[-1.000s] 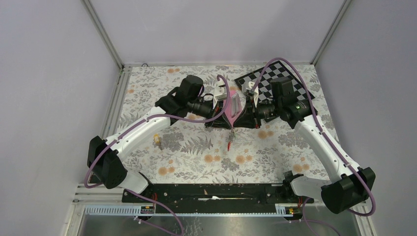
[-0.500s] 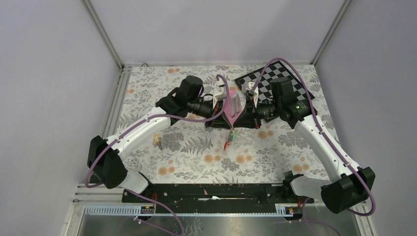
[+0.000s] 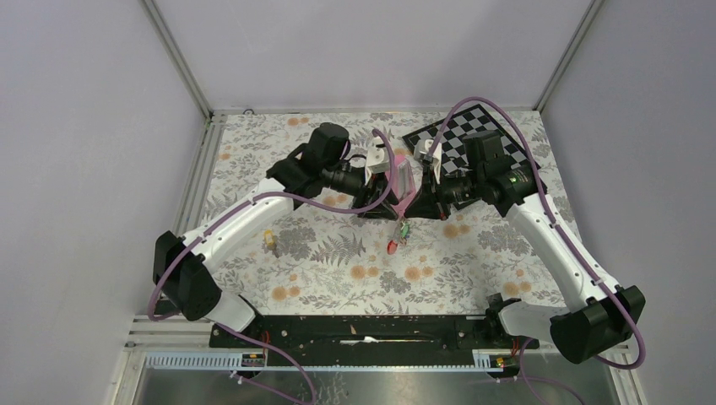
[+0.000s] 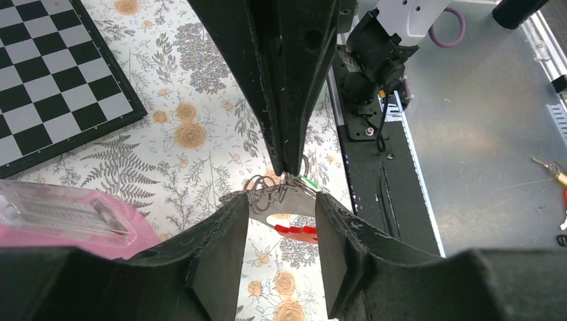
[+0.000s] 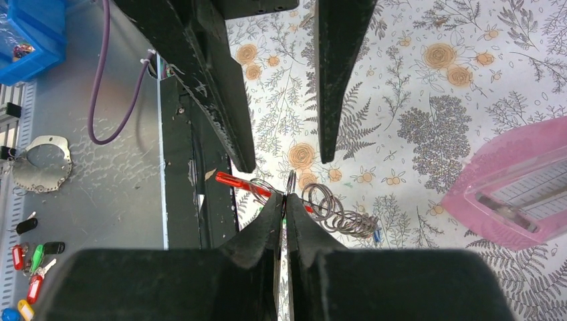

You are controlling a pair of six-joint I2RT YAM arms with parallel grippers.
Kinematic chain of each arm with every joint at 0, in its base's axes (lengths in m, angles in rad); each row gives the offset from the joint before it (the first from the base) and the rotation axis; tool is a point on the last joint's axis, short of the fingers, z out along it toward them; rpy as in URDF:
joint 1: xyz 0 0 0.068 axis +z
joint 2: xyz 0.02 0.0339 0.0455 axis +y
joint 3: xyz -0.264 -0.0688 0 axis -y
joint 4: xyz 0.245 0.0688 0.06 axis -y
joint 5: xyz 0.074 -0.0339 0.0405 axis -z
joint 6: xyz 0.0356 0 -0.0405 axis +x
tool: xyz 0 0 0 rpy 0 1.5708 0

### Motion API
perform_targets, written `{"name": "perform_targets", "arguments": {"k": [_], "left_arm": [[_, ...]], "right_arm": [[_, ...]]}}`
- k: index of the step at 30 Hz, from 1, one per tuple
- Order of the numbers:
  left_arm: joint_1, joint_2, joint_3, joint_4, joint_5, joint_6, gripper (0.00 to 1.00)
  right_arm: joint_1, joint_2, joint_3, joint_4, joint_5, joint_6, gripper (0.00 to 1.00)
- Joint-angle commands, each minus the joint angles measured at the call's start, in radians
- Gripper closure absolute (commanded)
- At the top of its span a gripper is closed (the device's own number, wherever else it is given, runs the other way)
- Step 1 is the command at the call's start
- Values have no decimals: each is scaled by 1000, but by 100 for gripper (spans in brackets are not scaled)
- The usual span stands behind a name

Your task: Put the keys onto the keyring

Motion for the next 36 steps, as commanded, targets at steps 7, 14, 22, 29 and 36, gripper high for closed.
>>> {"name": "perform_targets", "arguments": {"k": [7, 14, 22, 29, 36], "left_arm": [[-3, 38, 51, 90, 19, 18, 63], [-5, 48, 41, 120, 36, -12, 71], [-16, 53, 24, 133, 67, -23, 76], [-21, 52, 9, 134, 82, -22, 87], [-25, 53, 0, 136, 101, -30, 100]], "right_arm": [[8, -11, 29, 6, -20, -7, 100], [8, -14, 17, 13, -17, -7, 100], [8, -9, 17, 25, -16, 6, 100], [8, -11, 16, 27, -8, 8, 100], [8, -13, 16, 33, 1, 17, 100]]}}
